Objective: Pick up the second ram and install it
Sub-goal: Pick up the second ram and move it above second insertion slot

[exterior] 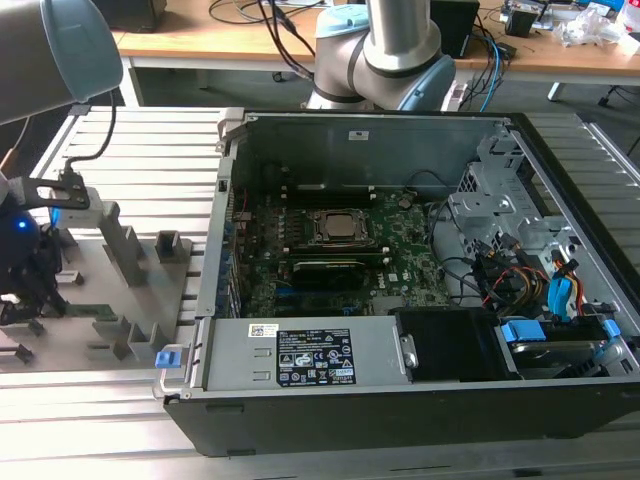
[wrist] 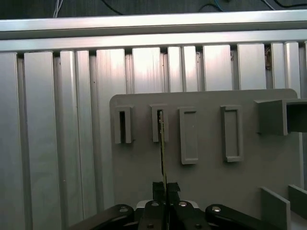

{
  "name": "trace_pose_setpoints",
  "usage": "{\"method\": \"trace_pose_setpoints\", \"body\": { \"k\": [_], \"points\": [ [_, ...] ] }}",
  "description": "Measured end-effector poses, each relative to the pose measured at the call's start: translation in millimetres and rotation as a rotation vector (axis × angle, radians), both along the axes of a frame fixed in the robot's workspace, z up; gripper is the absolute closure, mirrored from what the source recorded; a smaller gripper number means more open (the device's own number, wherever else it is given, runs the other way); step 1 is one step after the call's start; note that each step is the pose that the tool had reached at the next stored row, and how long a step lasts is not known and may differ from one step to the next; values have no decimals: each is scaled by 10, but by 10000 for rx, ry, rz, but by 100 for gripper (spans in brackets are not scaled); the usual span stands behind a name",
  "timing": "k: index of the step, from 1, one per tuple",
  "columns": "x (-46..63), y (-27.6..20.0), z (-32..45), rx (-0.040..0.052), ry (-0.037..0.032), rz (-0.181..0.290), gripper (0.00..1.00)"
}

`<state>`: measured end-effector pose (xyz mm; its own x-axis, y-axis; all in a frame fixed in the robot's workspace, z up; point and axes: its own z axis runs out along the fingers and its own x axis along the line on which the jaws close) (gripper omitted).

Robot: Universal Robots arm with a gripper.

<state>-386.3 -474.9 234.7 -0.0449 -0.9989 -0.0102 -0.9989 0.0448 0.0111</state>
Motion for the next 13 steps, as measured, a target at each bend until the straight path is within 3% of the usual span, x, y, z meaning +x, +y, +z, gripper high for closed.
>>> {"method": "trace_pose_setpoints", "body": {
  "k": [13],
  "points": [
    [18, 0, 190, 0, 2, 0, 86]
  ]
}}
